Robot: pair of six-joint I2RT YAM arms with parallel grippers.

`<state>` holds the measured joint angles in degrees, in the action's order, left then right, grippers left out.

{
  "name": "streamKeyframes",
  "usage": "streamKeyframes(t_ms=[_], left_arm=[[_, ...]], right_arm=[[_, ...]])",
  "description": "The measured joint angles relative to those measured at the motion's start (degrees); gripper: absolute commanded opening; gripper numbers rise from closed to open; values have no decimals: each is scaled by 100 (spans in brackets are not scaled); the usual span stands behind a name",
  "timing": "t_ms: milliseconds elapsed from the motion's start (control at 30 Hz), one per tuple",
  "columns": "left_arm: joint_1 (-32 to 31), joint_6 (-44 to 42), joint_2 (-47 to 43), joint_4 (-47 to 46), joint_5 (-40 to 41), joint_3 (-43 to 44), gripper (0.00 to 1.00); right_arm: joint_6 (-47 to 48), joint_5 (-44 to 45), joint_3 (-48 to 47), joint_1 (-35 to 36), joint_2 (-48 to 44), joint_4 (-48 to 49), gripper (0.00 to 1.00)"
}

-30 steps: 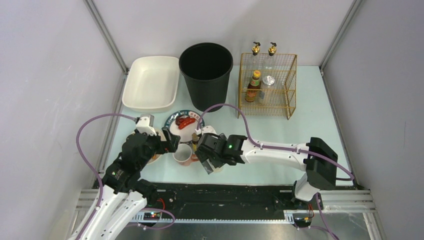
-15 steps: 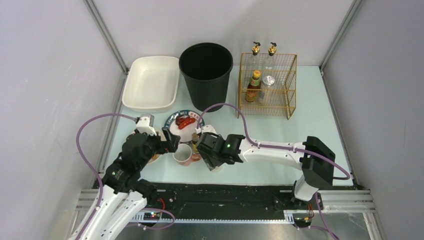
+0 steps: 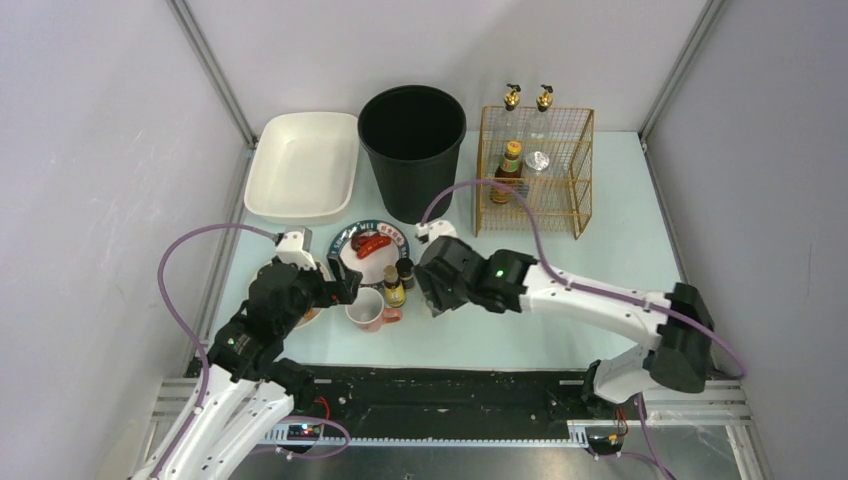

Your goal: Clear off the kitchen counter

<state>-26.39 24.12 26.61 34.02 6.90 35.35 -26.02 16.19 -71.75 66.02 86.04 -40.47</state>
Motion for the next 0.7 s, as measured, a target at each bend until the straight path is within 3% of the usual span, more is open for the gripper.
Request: streamKeyframes(t_ms=[400,700], left_arm=[[-2,0,9,0,2,0,98],[-2,0,9,0,2,0,98]], right_arm=[[531,188,-269,-1895,-986,-466,12],[855,363,-1475,-3436,-850,-811,7]])
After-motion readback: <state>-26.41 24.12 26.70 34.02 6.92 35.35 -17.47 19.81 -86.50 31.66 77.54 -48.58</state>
